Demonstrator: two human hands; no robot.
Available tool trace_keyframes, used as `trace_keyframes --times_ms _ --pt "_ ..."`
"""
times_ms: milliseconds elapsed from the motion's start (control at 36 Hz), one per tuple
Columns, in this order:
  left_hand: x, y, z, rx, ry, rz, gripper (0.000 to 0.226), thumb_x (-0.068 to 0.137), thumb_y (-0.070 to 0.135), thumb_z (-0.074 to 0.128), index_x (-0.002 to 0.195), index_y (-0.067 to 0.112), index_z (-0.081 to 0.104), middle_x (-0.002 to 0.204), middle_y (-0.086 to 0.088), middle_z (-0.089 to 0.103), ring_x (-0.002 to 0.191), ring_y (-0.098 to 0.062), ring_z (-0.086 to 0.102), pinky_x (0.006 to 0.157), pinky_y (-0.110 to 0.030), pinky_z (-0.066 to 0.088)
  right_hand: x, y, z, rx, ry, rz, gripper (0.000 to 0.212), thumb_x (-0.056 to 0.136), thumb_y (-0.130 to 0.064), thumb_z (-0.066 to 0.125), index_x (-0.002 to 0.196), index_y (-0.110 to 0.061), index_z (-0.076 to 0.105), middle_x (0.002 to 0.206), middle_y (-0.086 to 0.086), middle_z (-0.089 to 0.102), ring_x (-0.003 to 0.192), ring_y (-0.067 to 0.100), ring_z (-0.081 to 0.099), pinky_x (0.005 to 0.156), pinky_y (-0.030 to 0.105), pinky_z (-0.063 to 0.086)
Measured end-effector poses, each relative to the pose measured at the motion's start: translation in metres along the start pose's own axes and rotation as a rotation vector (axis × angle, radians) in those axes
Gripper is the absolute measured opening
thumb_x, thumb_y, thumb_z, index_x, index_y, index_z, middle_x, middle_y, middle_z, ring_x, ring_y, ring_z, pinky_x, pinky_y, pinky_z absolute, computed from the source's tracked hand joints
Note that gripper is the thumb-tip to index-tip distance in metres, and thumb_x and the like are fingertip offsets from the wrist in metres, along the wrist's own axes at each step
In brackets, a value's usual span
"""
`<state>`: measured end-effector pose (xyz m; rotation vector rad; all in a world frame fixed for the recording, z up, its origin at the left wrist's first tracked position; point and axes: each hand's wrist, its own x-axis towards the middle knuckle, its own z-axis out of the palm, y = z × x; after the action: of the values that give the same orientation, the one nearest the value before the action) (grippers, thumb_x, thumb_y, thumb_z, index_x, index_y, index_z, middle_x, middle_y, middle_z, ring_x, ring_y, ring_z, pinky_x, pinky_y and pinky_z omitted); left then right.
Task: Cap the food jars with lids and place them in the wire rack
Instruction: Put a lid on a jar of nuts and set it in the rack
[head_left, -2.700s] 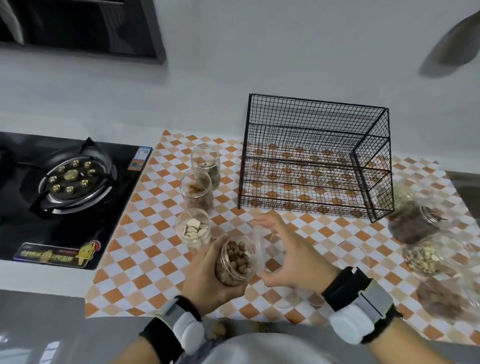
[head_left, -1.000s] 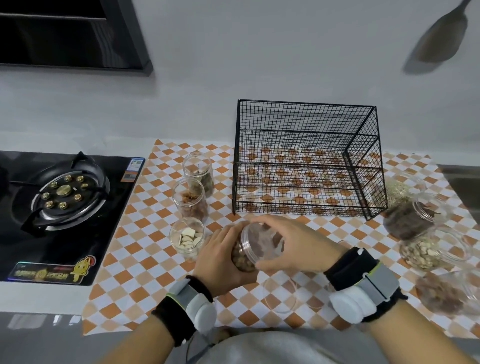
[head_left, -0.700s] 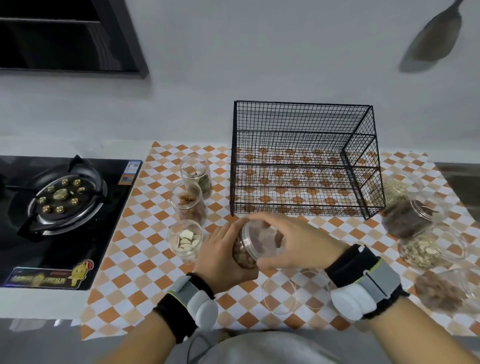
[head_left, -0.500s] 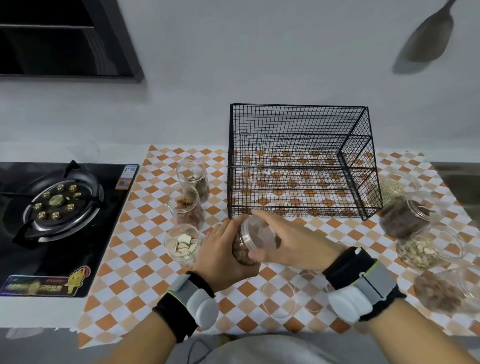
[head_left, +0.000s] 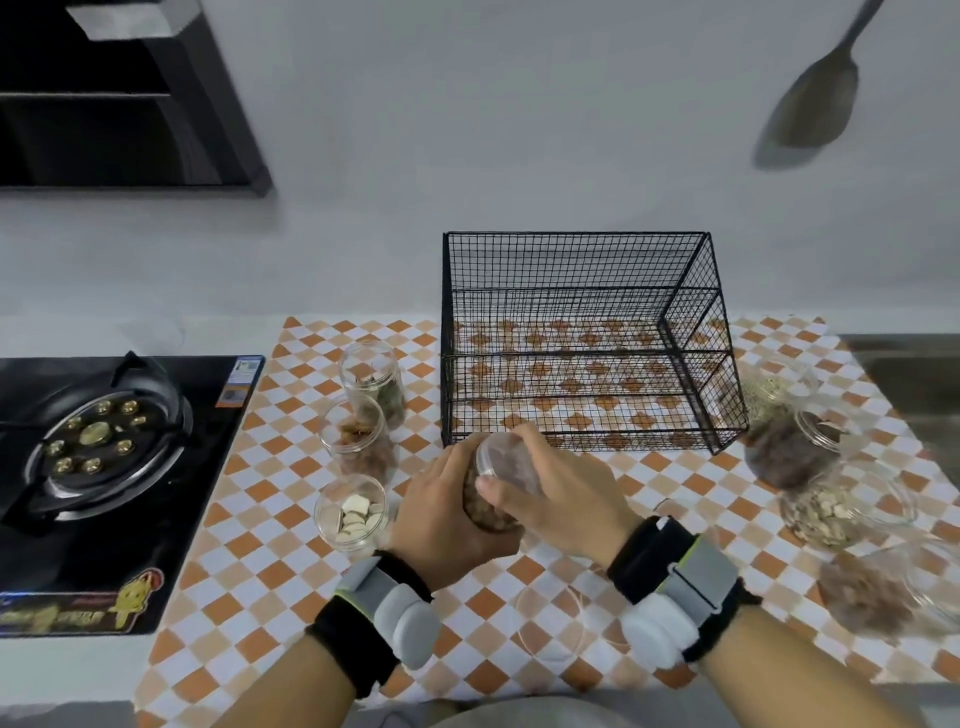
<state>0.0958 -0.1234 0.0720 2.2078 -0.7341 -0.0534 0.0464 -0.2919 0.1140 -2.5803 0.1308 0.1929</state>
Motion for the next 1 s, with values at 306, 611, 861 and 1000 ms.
trace_keyframes --times_ms 306,611,861,1000 --pt "0.019 0.01 0.007 0.016 0.06 -0.031 0.093 0.058 0.042 0.089 0.14 0.024 0.047 0.123 0.011 0.061 0.109 -0.008 0.057 0.087 -0.029 0.048 0.012 -0.011 -0.006 0.13 0.096 0.176 0.065 0.089 -0.081 0.041 0.122 -0.026 0.044 0.067 -0.008 0.057 0.058 0.013 0.056 0.053 0.028 0.04" --pt "0.06 0.009 0.007 -0.3 0.072 -0.102 0.091 0.063 0.023 0.096 0.138 0.023 0.043 0.126 0.007 0.061 0.117 -0.005 0.06 0.096 -0.028 0.053 0.04 -0.006 -0.021 0.5 0.255 0.122 0.091 0.065 -0.081 0.074 0.139 -0.033 0.05 0.116 -0.019 0.068 0.105 -0.002 0.066 0.092 0.033 0.059" --pt "0.065 0.006 -0.006 -0.272 0.055 -0.22 0.111 0.064 0.055 0.089 0.153 0.025 0.028 0.151 0.006 0.042 0.136 0.0 0.039 0.111 -0.023 0.034 0.066 -0.013 -0.04 0.318 0.326 0.106 0.093 0.071 -0.074 0.075 0.146 -0.031 0.041 0.125 -0.015 0.059 0.109 0.007 0.058 0.095 0.03 0.05" --pt "0.054 -0.007 -0.008 -0.182 0.068 -0.274 0.102 0.08 0.047 0.081 0.158 0.02 0.021 0.16 0.003 0.032 0.145 -0.011 0.03 0.117 -0.029 0.027 0.085 -0.011 -0.042 0.286 0.361 0.139 0.095 0.071 -0.073 0.076 0.146 -0.029 0.039 0.134 -0.009 0.059 0.114 0.013 0.058 0.1 0.038 0.052"
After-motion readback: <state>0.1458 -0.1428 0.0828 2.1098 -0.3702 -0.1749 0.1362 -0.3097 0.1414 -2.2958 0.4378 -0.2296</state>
